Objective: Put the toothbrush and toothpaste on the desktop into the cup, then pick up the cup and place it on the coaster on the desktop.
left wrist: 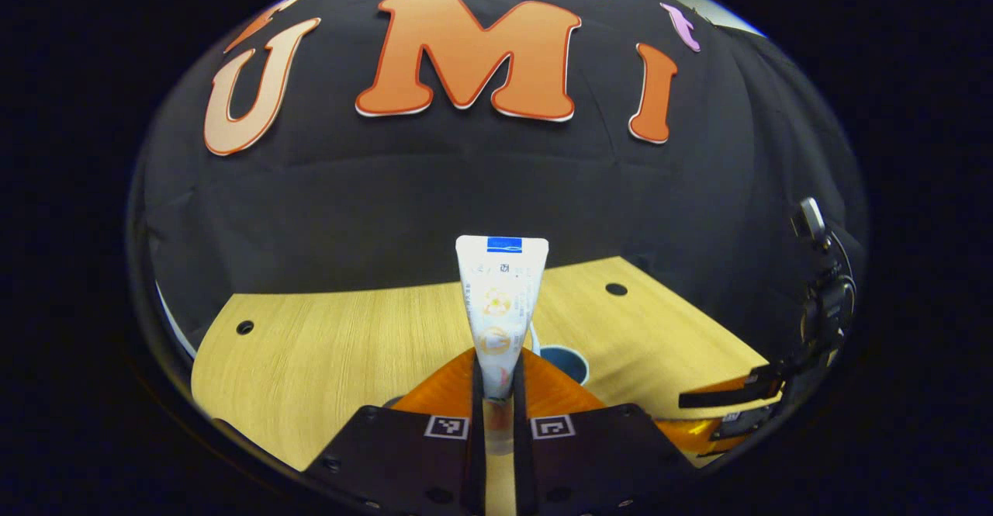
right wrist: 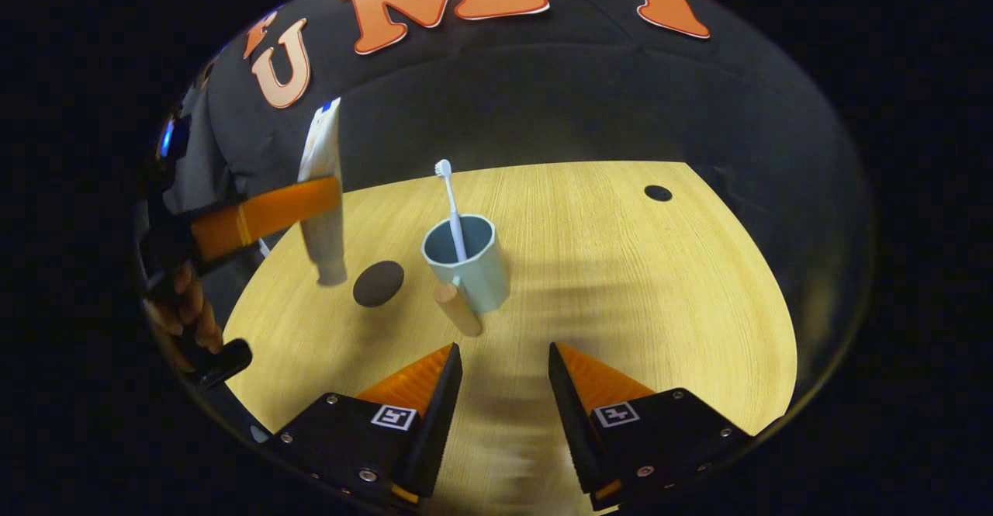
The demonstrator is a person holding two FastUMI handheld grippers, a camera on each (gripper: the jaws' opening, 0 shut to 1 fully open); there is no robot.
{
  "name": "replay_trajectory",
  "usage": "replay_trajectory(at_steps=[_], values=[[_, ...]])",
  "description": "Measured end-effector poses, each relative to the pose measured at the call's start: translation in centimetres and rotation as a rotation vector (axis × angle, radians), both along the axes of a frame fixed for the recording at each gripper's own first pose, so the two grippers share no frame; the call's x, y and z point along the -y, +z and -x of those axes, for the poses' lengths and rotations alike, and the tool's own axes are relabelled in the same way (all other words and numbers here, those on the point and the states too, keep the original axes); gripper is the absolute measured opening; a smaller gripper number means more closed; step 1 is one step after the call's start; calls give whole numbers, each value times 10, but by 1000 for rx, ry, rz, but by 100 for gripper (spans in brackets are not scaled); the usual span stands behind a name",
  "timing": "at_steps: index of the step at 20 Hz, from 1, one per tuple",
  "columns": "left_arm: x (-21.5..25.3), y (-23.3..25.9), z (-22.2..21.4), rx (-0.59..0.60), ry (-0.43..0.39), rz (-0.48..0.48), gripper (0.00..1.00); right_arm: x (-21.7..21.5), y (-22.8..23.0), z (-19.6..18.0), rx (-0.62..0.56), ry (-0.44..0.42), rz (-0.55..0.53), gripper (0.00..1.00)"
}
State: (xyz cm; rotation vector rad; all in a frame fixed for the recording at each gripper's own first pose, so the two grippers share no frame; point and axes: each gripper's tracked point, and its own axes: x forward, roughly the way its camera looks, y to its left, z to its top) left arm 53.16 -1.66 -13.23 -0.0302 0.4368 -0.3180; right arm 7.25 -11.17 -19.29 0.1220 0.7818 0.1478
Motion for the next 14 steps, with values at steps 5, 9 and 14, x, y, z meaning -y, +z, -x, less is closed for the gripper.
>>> replay_trajectory(at_steps=[5, 9, 14], values=[[29, 17, -30, 121, -12, 63, 14, 8, 2, 17, -29, -22, 4, 69], [48, 18, -49, 171, 7, 113, 14, 12, 3, 22, -46, -43, -11, 69], [60, -8, -60, 202, 47, 121, 14, 19, -2, 29, -78, -75, -23, 69]])
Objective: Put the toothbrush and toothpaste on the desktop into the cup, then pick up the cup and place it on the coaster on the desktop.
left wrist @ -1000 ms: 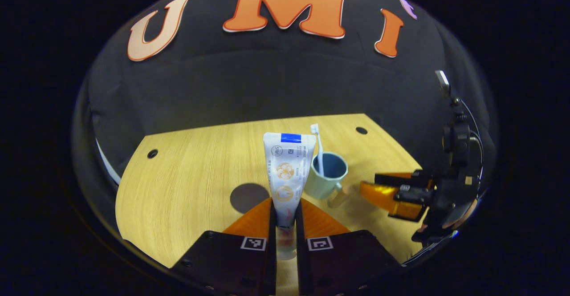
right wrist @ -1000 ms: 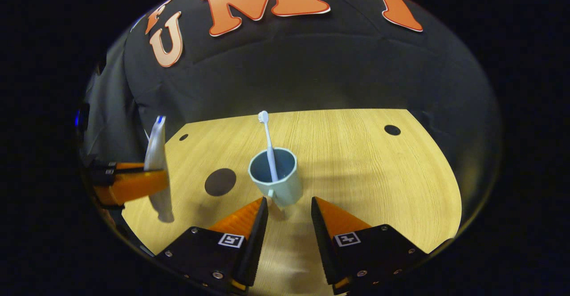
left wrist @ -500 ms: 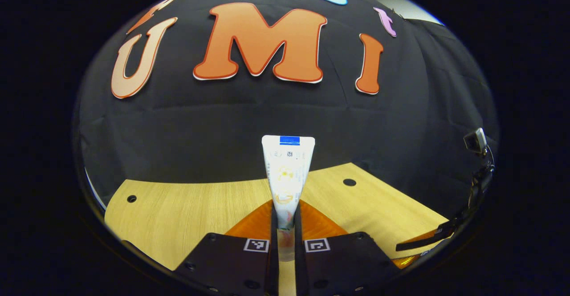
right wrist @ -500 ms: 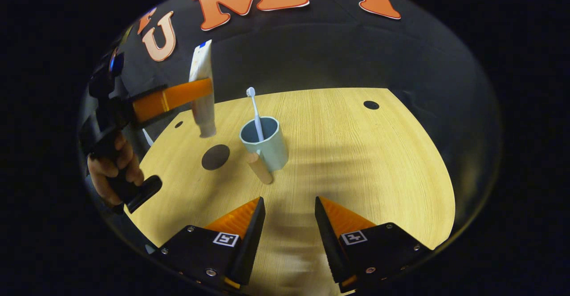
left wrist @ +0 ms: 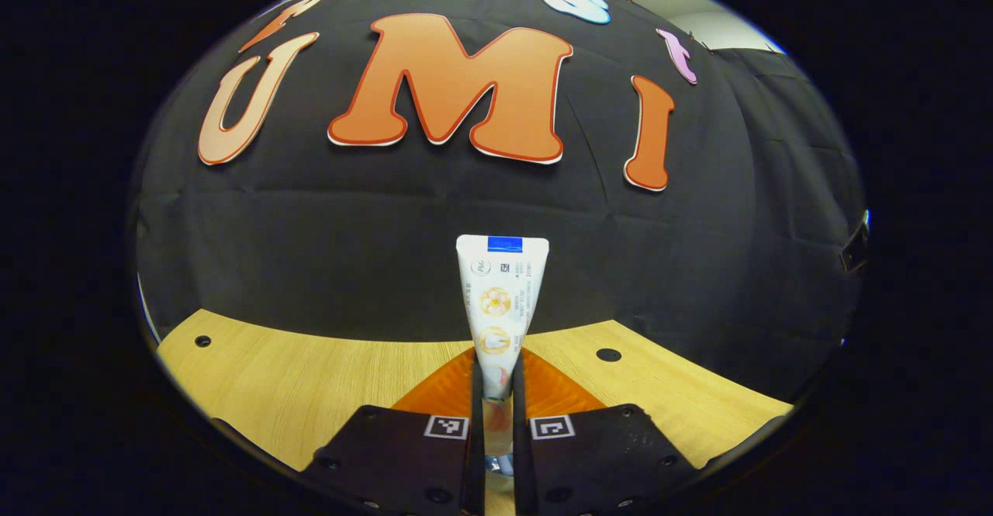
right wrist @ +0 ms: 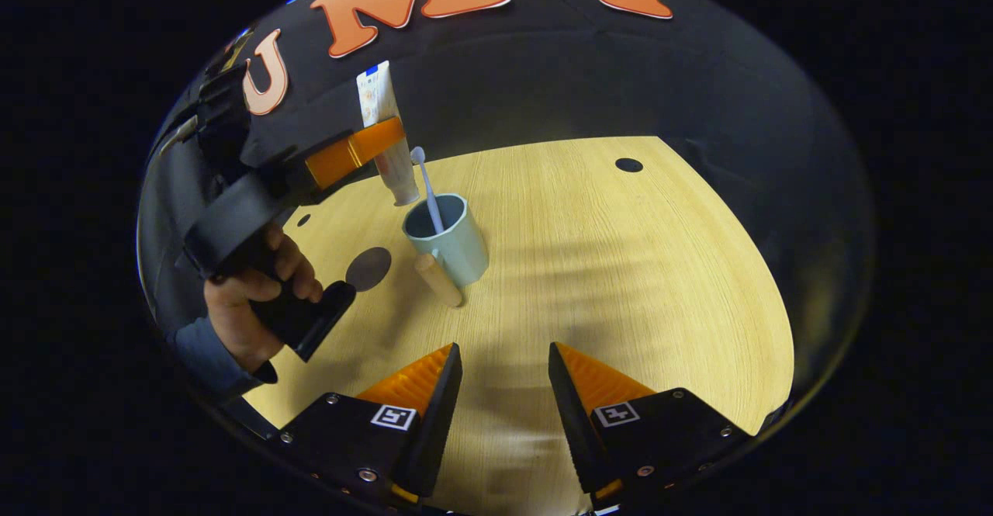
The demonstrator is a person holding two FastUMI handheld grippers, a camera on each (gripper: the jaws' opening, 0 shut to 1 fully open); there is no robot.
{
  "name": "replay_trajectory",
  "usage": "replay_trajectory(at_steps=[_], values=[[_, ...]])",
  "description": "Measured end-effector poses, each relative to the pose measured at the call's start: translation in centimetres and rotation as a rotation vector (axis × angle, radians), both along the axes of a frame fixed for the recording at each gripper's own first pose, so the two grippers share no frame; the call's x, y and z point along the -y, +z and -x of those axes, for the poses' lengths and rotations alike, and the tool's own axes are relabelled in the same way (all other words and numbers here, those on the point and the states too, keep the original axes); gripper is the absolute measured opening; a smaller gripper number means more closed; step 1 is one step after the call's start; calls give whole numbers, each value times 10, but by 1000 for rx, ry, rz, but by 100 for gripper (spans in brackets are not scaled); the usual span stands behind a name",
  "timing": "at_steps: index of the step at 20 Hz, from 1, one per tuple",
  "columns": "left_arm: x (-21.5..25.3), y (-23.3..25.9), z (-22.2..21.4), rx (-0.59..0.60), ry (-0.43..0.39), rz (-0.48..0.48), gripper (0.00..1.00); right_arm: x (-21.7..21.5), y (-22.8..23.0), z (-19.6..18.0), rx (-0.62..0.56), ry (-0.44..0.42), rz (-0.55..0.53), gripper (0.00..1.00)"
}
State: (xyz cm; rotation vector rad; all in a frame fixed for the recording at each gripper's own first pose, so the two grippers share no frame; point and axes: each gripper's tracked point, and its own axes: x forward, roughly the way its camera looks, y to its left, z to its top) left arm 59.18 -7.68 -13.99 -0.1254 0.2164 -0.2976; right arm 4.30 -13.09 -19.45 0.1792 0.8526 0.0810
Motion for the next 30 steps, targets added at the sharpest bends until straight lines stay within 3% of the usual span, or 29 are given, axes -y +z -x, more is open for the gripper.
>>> replay_trajectory(at_steps=[6, 11, 20, 28, 30], values=[[8, -28, 13, 20, 55, 12, 14, 12, -10, 5, -31, -9, 16, 69], [13, -53, 28, 23, 72, -34, 14, 11, -13, 11, -37, 5, 16, 69], [10, -57, 32, 63, 94, -65, 15, 10, -17, 19, -47, 17, 11, 69], [9, -55, 41, 29, 54, -101, 24, 4, -11, 20, -34, 15, -6, 69], [11, -53, 46, 17, 27, -107, 36, -1, -7, 21, -29, 9, -14, 69]])
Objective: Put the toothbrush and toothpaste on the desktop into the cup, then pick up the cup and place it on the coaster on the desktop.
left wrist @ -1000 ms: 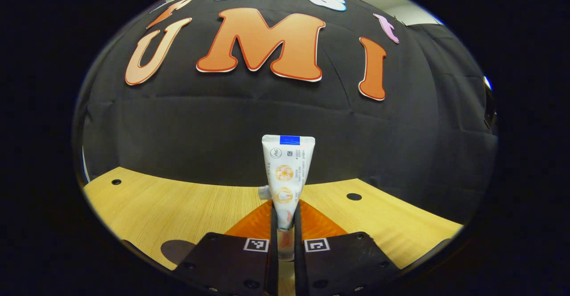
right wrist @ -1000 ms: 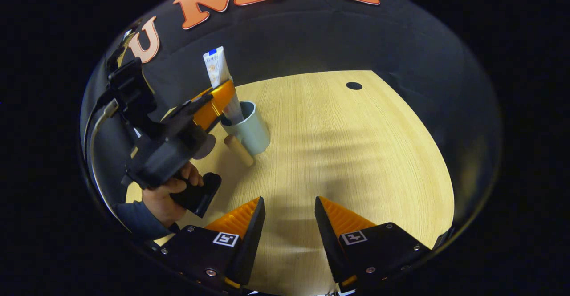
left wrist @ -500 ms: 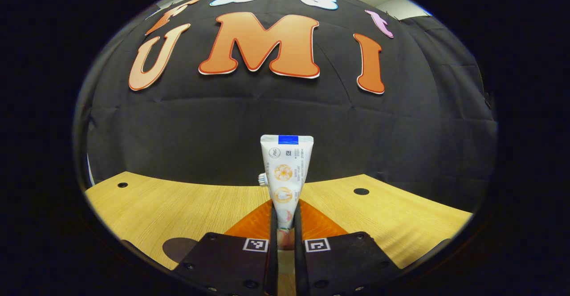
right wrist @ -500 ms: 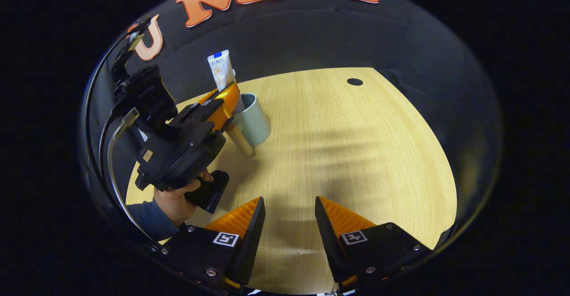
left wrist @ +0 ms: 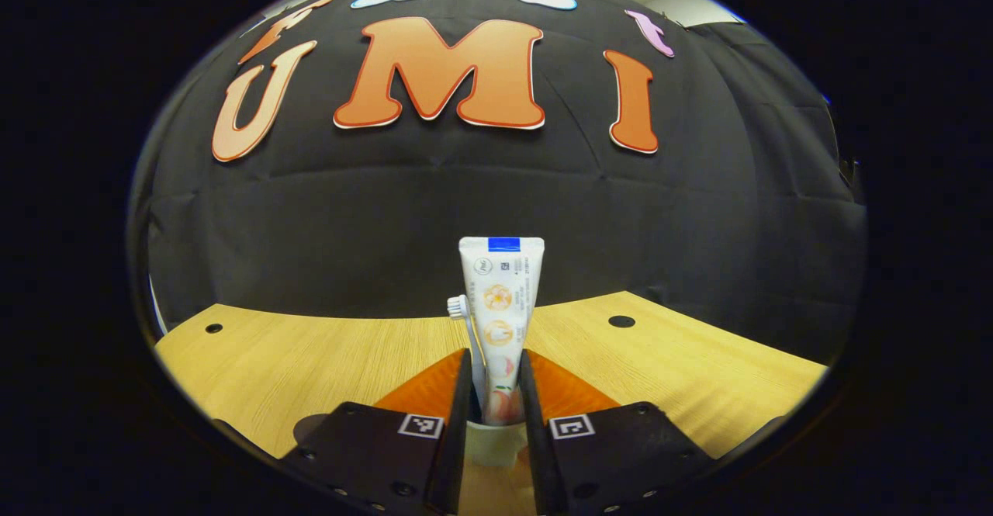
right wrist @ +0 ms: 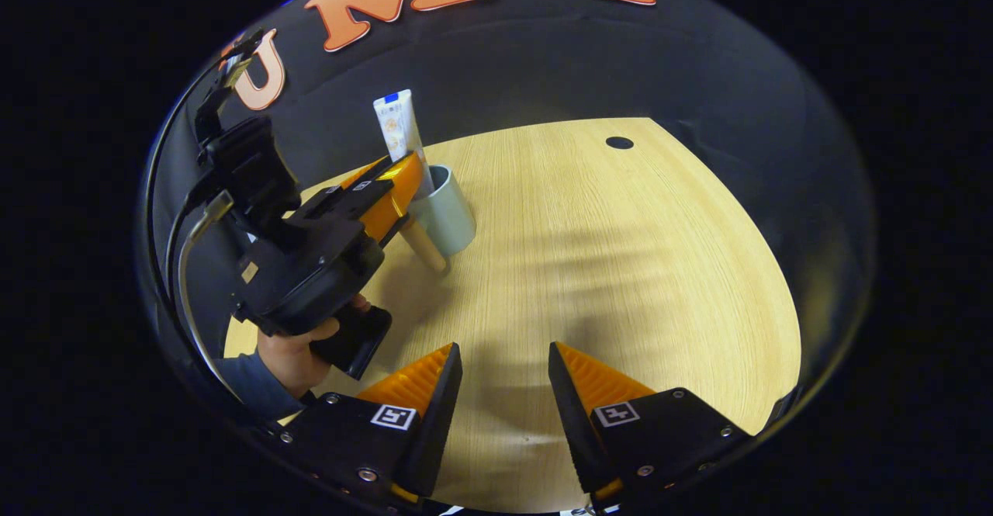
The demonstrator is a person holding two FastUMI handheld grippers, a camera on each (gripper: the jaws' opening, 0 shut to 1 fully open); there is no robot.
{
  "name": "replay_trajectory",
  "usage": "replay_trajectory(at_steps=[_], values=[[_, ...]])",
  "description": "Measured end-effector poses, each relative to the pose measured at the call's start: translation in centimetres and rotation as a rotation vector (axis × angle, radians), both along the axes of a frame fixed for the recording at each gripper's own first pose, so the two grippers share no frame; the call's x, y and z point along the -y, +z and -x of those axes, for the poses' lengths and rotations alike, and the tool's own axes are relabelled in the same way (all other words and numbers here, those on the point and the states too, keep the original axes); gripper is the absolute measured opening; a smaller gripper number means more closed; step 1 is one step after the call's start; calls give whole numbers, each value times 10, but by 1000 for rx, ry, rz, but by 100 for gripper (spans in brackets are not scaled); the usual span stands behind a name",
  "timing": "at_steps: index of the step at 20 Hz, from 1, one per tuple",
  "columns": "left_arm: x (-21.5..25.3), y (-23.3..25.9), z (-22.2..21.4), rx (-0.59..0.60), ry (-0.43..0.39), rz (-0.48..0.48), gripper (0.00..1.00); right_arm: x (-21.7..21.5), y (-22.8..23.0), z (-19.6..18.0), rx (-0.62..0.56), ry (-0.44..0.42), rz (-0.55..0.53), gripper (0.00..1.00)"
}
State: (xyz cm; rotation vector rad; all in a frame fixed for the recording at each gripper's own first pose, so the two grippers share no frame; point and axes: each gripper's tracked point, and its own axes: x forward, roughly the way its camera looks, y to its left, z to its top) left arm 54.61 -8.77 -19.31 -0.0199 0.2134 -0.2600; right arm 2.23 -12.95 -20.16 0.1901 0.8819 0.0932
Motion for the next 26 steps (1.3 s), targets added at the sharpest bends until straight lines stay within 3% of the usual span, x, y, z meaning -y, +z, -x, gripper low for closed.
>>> replay_trajectory(at_steps=[1, 3, 6, 8, 11, 12, 13, 17, 18, 19, 26], values=[[-1, -1, 3, -10, -9, -5, 49, -1, 1, -5, 3, -2, -2, 68], [-8, 3, 7, -16, -14, -8, 60, 6, 2, -10, 5, -8, -6, 69], [-20, 17, 14, -12, -23, 0, 71, 9, -3, -14, 11, -14, -7, 69], [-28, 27, 21, -18, -30, 5, 86, 12, -1, -18, 19, -16, -8, 69], [-43, 43, 30, -34, -32, 11, 94, 16, 1, -27, 36, -7, -2, 69], [-49, 49, 34, -41, -32, 10, 95, 11, 3, -33, 43, -1, -3, 60], [-57, 54, 37, -47, -30, 8, 96, 4, 7, -41, 50, 7, -4, 69], [-97, 80, 53, -66, 11, -7, 96, -19, 18, -64, 67, 49, 0, 71], [-108, 87, 58, -68, 22, -17, 96, -25, 21, -69, 68, 64, 2, 65], [-120, 93, 61, -68, 39, -27, 96, -33, 25, -74, 72, 82, 3, 74], [-188, 113, 95, -116, 121, -67, 96, -67, 21, -116, 43, 136, 72, 84]])
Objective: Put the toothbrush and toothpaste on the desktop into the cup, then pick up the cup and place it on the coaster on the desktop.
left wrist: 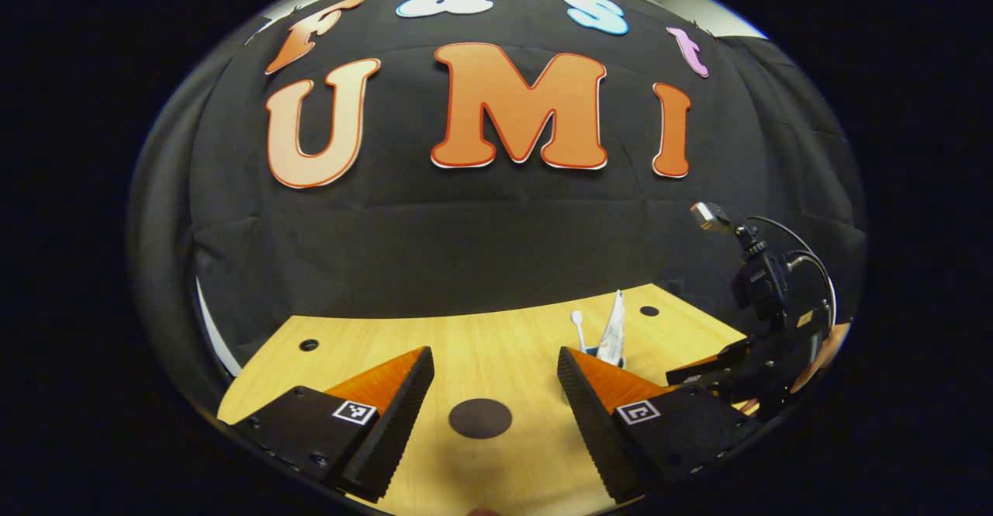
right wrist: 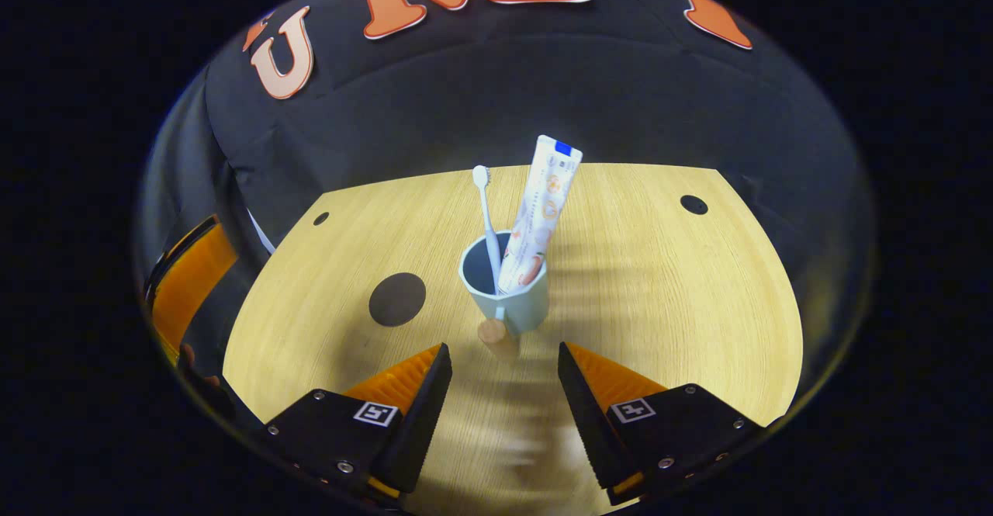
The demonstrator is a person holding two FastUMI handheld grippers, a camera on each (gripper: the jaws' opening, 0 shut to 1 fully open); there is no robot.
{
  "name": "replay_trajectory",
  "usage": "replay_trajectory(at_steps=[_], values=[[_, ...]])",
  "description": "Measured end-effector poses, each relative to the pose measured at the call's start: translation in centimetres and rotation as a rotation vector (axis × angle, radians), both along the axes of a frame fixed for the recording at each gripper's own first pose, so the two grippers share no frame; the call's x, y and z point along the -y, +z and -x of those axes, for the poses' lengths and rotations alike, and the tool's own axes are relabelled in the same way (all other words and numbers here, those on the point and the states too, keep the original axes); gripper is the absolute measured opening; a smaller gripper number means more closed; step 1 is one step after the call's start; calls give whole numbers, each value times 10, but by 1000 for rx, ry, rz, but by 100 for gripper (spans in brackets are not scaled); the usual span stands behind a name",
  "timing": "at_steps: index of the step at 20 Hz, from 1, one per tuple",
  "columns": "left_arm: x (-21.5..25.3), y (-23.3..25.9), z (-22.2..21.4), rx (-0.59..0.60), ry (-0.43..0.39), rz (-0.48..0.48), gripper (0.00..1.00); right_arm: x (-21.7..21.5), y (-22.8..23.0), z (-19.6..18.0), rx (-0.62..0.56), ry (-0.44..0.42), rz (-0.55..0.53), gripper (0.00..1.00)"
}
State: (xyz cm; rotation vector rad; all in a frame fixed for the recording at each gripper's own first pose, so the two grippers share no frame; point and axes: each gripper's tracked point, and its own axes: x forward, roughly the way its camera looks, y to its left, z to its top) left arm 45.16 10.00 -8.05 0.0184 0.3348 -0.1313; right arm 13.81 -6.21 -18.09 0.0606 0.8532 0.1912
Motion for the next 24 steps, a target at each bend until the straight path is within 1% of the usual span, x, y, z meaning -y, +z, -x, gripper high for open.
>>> replay_trajectory(at_steps=[3, 6, 10, 12, 13, 14, 15, 16, 17, 19, 21, 24], values=[[-23, 4, 13, -12, 38, -21, 96, -6, -11, -17, -38, -1, 43, 85], [-43, 4, 19, -26, 79, -37, 96, -8, -30, -29, -106, -22, 75, 85], [-58, -2, 28, -59, 119, -42, 96, -14, -52, -35, -193, -52, 83, 82], [-65, -5, 29, -70, 132, -42, 96, -16, -58, -37, -222, -68, 76, 75], [-68, -3, 28, -78, 138, -45, 96, -21, -60, -38, -235, -70, 54, 63], [-69, -5, 28, -84, 143, -45, 96, -20, -65, -37, -250, -84, 57, 62], [-70, -6, 29, -91, 146, -45, 96, -18, -66, -35, -255, -94, 61, 43], [-71, -6, 29, -97, 148, -45, 96, -15, -63, -37, -241, -100, 74, 37], [-72, -8, 32, -103, 151, -44, 96, -14, -63, -38, -222, -90, 96, 29], [-73, -11, 32, -117, 153, -41, 96, -12, -60, -38, -220, -77, 117, 23], [-73, -12, 33, -123, 154, -40, 96, -11, -60, -38, -226, -77, 105, 19], [-74, -10, 34, -126, 155, -39, 96, -14, -57, -37, -242, -74, 92, 19]])
